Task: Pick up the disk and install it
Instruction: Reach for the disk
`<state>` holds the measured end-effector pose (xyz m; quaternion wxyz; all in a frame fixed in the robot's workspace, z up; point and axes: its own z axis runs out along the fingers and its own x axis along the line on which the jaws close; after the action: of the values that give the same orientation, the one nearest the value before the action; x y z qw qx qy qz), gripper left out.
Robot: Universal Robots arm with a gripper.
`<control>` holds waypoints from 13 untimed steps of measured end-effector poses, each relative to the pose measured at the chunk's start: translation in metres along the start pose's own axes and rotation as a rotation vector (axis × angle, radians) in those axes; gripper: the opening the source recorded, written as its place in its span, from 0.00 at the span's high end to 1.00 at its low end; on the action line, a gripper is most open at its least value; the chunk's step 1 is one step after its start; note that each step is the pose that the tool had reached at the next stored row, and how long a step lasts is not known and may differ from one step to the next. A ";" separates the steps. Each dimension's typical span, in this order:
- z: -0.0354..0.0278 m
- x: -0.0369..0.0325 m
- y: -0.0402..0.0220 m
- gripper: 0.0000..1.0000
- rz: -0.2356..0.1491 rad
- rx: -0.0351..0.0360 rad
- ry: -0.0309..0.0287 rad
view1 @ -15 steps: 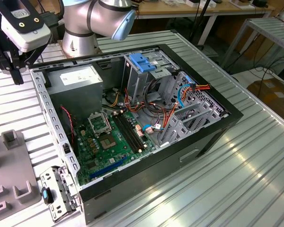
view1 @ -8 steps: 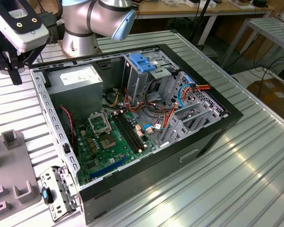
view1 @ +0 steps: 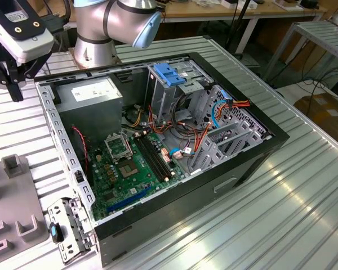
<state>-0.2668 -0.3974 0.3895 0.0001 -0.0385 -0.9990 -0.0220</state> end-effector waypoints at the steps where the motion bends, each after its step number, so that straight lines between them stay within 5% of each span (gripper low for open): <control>1: 0.0000 0.0005 0.0000 0.89 0.000 -0.0001 0.0000; 13: 0.0000 0.0054 -0.0004 0.89 0.000 0.0000 0.0000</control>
<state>-0.2723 -0.3974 0.3895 0.0001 -0.0385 -0.9990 -0.0220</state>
